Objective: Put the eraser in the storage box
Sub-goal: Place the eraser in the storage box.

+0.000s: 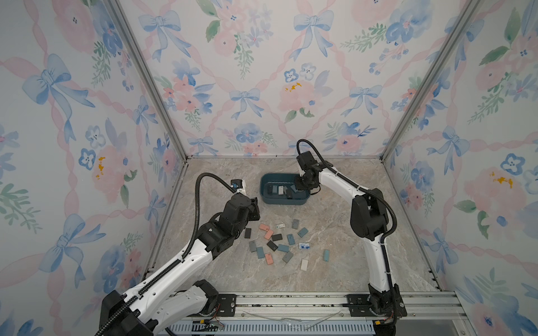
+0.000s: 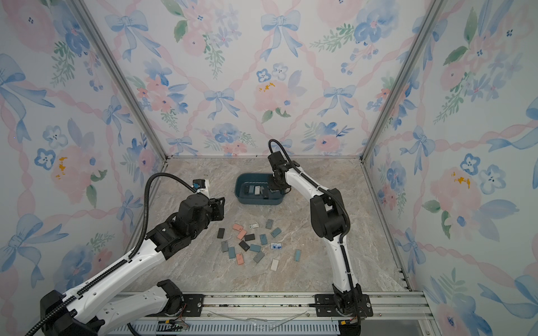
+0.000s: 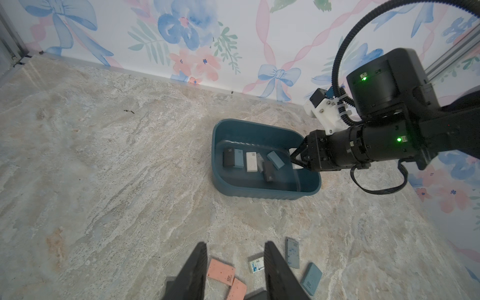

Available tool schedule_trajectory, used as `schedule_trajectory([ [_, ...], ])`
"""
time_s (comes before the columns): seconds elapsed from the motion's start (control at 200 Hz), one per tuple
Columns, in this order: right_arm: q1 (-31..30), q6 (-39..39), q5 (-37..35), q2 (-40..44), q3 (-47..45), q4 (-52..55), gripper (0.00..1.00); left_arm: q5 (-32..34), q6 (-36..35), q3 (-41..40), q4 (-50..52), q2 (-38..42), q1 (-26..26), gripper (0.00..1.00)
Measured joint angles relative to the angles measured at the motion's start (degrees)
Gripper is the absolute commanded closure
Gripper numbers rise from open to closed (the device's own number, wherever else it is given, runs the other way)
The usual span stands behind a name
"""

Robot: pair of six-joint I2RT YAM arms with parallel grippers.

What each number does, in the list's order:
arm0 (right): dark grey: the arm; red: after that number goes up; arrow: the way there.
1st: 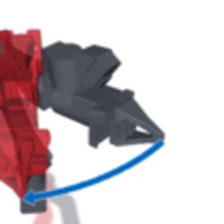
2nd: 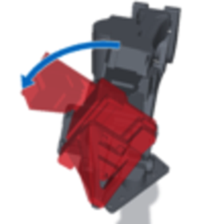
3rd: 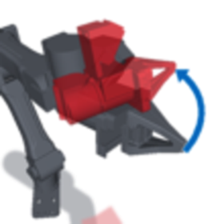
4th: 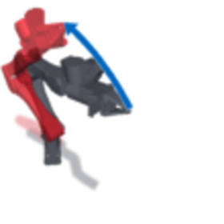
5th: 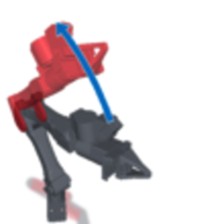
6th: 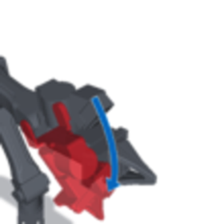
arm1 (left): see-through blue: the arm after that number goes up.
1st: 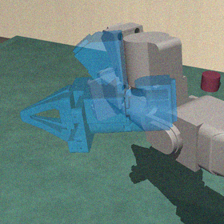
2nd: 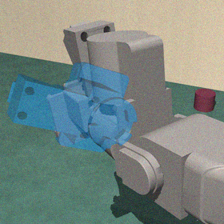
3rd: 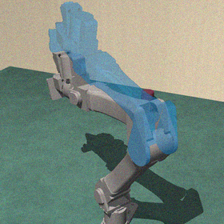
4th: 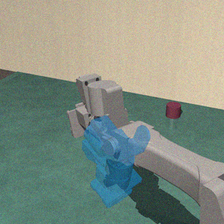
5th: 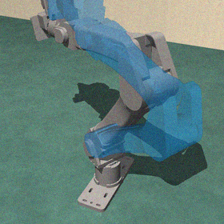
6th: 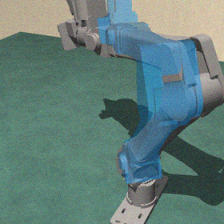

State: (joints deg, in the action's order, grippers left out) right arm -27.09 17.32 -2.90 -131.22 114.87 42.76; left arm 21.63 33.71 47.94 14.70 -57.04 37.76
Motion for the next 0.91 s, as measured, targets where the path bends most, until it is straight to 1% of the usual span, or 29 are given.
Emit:
schedule_trajectory([
  [0.095, 0.0, 0.0, -0.4, -1.2, 1.2, 0.2, 0.70, 0.0, 0.0, -0.3, 0.0, 0.1, 0.0, 0.61],
  [0.39, 0.0, -0.3, -1.7, -4.7, 5.4, 2.3, 0.70, 0.0, 0.5, -0.6, 0.0, 1.1, 0.0, 0.61],
  [0.77, 0.1, -0.7, -2.0, -6.6, 8.0, 4.3, 0.61, 0.0, 0.9, -0.6, 0.0, 1.1, 0.0, 0.61],
  [0.905, 0.1, -0.7, -1.9, -6.6, 8.2, 4.3, 0.60, 0.0, 0.9, -0.6, 0.0, 1.1, 0.0, 0.61],
])
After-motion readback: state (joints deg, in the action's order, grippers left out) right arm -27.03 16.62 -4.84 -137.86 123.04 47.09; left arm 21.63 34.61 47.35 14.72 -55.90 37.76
